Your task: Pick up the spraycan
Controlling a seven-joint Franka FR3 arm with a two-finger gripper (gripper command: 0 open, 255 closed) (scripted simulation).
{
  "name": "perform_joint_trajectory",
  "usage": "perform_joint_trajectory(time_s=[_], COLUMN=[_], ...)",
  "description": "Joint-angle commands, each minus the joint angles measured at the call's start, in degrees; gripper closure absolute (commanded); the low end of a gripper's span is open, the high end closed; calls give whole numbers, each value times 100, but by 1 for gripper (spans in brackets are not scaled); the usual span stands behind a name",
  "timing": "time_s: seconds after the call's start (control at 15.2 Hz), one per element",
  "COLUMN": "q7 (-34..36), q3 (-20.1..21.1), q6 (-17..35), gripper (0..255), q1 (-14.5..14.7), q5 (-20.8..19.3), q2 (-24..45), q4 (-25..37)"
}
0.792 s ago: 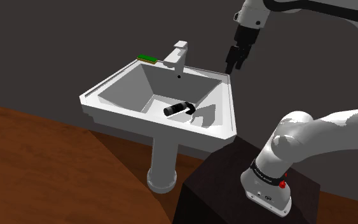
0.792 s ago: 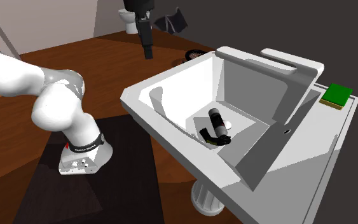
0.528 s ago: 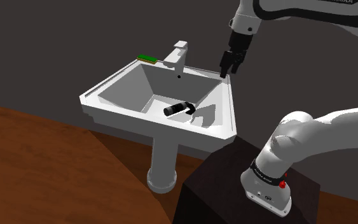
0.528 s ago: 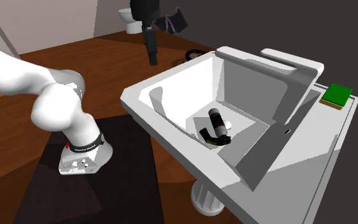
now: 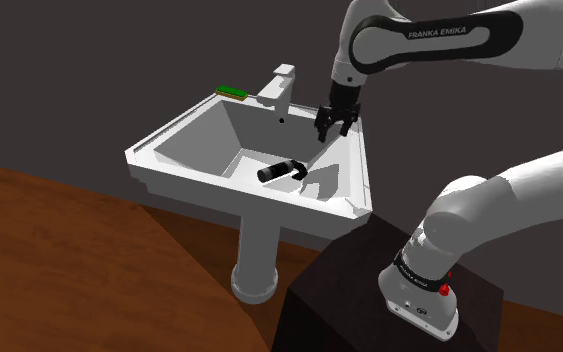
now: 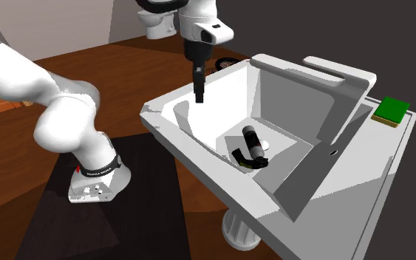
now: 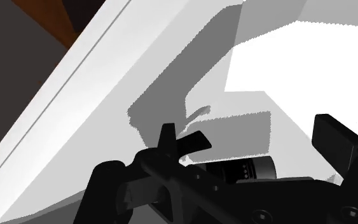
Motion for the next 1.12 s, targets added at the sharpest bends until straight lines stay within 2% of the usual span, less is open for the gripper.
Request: perform_joint_trajectory(time_s=[0.0, 0.53, 1.06], q7=[277, 1268, 2217], q3=[64, 174, 101], q6=[352, 1663, 2697], gripper=[0, 0, 0], q1=[-72, -362, -577], q5=[20, -20, -137], q2=[389, 1977, 3707], q4=[3, 98, 611])
